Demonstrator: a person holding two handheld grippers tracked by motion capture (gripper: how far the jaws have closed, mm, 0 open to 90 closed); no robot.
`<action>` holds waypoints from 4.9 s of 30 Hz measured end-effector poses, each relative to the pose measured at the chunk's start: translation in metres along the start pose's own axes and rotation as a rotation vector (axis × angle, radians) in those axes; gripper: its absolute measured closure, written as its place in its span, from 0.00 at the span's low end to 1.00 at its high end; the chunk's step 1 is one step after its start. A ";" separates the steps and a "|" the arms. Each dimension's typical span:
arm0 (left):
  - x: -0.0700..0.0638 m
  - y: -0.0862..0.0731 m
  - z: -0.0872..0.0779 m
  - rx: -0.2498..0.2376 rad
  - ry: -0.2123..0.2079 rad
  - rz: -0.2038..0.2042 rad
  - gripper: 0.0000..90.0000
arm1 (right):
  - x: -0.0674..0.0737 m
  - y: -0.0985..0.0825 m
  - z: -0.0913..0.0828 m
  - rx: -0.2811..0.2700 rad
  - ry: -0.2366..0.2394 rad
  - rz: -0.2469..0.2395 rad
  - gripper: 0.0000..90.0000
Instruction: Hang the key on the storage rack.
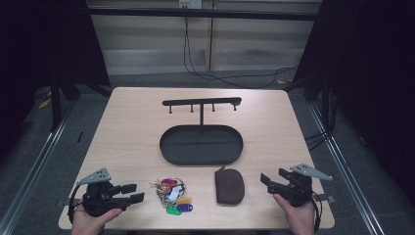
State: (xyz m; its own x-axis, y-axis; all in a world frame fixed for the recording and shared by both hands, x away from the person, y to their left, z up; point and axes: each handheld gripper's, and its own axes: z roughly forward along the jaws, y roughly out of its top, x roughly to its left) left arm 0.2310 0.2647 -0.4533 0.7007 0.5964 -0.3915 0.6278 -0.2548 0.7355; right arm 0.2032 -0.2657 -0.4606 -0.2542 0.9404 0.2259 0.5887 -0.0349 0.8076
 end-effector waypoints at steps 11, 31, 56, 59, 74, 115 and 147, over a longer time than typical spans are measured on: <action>-0.003 0.003 -0.004 0.014 -0.057 0.006 0.58 | 0.003 0.000 0.004 0.010 0.017 -0.011 0.23; -0.022 0.018 0.003 0.138 -0.010 0.099 0.74 | 0.007 -0.001 0.007 0.028 0.019 -0.027 0.22; -0.053 0.073 0.062 0.369 -0.036 0.216 0.81 | 0.009 -0.002 0.007 0.044 -0.002 -0.027 0.20; -0.058 0.075 0.074 0.409 -0.023 0.239 0.87 | 0.009 -0.002 0.007 0.044 -0.002 -0.027 0.20; -0.061 0.083 0.106 0.607 -0.018 0.266 0.89 | 0.013 -0.002 0.008 0.049 -0.005 -0.067 0.21; -0.069 0.081 0.159 0.944 0.013 0.326 0.89 | 0.012 -0.003 0.011 0.075 0.029 -0.055 0.18; -0.075 0.101 0.148 0.929 0.056 0.328 0.93 | 0.010 -0.003 0.011 0.076 0.021 -0.051 0.18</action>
State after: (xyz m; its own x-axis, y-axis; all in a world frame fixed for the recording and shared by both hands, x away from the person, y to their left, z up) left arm 0.2923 0.0816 -0.4314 0.8856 0.4187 -0.2012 0.4388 -0.8961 0.0671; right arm 0.2069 -0.2526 -0.4665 -0.3011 0.9329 0.1977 0.6310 0.0395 0.7748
